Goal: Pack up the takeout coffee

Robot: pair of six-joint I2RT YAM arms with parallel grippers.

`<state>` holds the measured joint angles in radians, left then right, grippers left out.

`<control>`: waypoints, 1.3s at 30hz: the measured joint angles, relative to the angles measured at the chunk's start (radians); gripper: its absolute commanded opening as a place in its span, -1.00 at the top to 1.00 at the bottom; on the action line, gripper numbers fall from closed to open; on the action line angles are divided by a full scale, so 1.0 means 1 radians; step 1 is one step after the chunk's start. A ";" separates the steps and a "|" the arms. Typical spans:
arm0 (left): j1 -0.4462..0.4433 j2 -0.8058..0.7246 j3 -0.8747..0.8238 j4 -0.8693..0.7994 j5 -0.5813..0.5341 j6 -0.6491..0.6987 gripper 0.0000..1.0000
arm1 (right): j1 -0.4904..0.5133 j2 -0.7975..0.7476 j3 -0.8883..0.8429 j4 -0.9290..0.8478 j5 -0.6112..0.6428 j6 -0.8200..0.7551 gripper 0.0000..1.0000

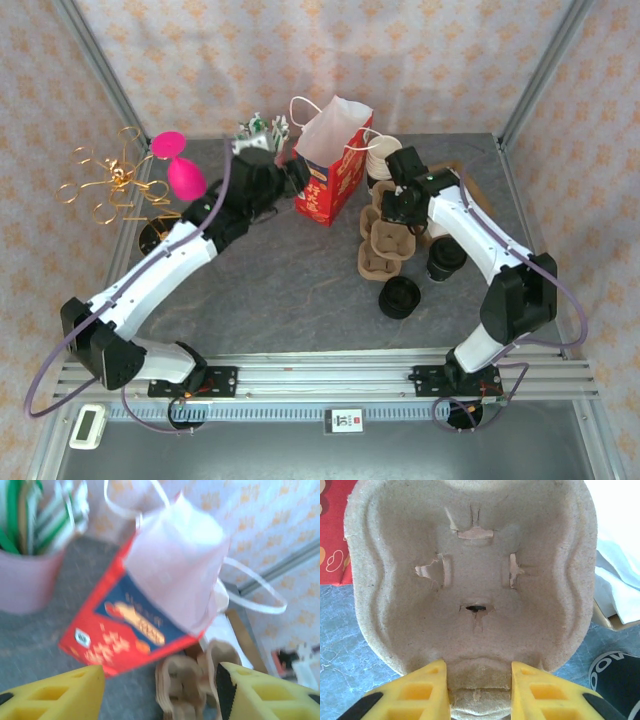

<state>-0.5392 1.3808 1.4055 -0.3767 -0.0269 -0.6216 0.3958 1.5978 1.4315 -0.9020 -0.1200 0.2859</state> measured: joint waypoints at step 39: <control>0.159 0.851 1.105 -0.579 0.123 0.485 0.28 | 0.000 0.000 0.043 -0.041 0.002 -0.003 0.44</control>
<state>-0.3798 2.2322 2.5107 -0.9554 0.0963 -0.1368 0.3958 1.5978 1.4746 -0.9432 -0.1184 0.2825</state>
